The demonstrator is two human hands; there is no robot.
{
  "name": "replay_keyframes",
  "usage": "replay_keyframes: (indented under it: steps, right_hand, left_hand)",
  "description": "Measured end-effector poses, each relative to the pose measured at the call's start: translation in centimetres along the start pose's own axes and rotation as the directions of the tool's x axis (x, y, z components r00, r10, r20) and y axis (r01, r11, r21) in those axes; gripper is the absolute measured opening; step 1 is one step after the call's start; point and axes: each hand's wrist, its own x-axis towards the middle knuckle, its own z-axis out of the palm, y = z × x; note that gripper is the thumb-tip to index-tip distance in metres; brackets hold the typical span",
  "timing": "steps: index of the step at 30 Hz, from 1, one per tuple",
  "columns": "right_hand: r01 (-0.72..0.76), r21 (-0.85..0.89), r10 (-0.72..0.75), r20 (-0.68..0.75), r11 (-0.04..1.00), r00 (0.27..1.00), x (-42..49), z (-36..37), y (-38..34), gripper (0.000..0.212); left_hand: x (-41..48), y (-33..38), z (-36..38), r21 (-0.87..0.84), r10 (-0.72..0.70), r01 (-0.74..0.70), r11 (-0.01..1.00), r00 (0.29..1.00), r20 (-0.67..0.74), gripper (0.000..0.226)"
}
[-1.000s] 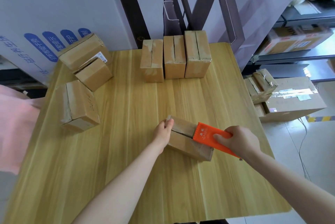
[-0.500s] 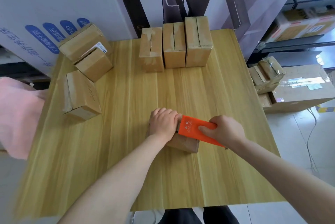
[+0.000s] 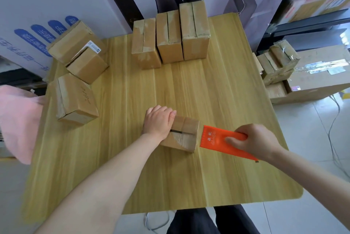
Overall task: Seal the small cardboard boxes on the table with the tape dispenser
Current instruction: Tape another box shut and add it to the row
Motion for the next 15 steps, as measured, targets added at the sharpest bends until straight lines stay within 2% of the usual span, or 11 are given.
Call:
replay_keyframes:
  steps: [6,11,15]
  right_hand:
    - [-0.028,-0.162,0.032,0.022,0.986,0.999,0.0,0.6,0.0,0.036]
    - [-0.033,-0.218,0.050,0.073,0.975,0.996,1.8,0.3,-2.3,0.041]
    - [-0.055,-0.301,0.066,0.027,0.952,0.997,2.4,0.1,-4.2,0.043]
  left_hand:
    - [0.0,0.1,0.1,0.020,-0.009,0.009,1.000,1.000,-0.005,0.055]
    - [-0.1,0.2,0.0,0.019,-0.015,0.015,1.000,1.000,-0.008,0.051]
    - [-0.2,0.5,-0.2,0.042,-0.020,0.021,0.999,1.000,-0.015,0.049]
